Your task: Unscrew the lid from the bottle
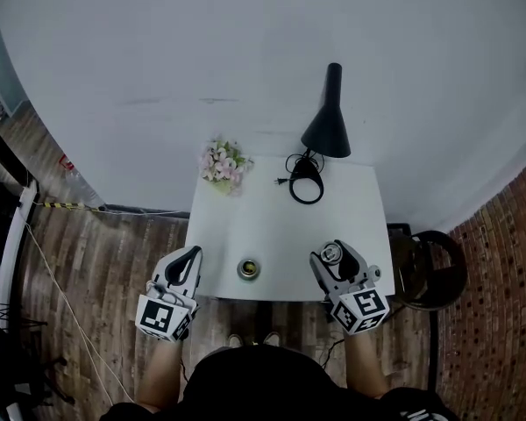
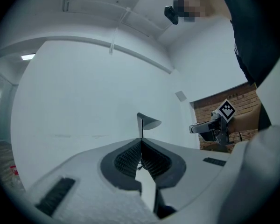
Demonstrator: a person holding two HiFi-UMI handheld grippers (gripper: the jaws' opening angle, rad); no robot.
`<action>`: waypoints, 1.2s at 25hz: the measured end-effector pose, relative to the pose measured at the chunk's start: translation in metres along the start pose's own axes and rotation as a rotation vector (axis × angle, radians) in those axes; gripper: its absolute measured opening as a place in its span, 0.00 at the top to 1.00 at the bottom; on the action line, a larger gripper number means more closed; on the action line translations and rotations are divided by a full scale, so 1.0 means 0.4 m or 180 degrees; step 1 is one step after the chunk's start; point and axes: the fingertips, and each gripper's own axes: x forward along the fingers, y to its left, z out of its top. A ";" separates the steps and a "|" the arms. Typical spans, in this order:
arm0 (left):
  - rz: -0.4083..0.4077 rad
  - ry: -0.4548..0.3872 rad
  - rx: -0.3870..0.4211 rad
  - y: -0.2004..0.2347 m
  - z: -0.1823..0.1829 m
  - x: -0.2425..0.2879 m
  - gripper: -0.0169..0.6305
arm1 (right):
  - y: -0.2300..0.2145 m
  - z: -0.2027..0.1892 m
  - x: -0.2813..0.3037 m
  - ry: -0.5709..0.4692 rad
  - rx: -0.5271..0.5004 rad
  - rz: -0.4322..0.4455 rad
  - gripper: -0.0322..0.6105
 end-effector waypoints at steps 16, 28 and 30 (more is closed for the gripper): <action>0.0024 -0.0099 -0.0031 -0.027 0.014 -0.046 0.94 | 0.039 -0.019 -0.011 -0.0113 0.0042 0.0113 0.53; 0.0121 -0.0074 -0.0024 -0.035 0.024 -0.073 0.94 | 0.094 0.012 0.015 -0.0128 -0.0329 0.0349 0.53; 0.0144 -0.0073 -0.0012 -0.032 0.025 -0.077 0.94 | 0.101 0.020 0.025 -0.0158 -0.0358 0.0395 0.53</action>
